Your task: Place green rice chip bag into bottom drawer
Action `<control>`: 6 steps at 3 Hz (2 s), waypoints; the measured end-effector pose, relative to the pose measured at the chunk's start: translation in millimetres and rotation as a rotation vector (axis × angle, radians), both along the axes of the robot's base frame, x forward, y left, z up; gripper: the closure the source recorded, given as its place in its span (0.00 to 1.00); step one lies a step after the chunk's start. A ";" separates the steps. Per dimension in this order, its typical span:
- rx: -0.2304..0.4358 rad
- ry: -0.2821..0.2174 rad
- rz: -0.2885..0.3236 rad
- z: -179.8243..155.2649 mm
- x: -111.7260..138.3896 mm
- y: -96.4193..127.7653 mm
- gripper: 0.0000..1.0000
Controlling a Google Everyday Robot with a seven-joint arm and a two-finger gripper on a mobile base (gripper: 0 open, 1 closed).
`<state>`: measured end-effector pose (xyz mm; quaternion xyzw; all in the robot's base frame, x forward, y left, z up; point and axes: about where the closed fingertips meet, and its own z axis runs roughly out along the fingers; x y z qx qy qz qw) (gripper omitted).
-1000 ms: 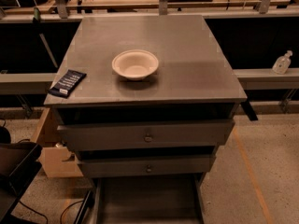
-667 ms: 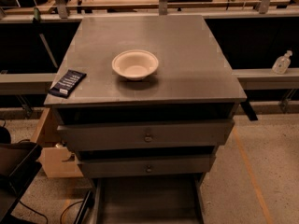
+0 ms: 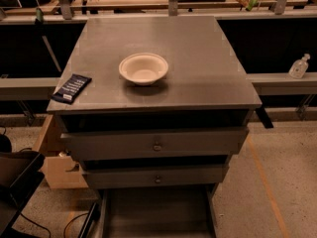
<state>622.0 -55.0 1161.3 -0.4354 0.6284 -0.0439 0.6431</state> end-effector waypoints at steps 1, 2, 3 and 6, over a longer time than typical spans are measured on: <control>0.014 0.020 -0.024 -12.3 -9.6 -6.3 1.00; 0.024 0.033 -0.012 -35.9 -44.0 5.7 1.00; -0.001 0.116 0.077 -90.7 -87.5 36.3 1.00; 0.138 0.542 0.284 -254.8 -245.5 -23.8 1.00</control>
Offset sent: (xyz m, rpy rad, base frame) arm -0.1437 -0.0617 -0.0995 0.1374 0.1040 -0.0327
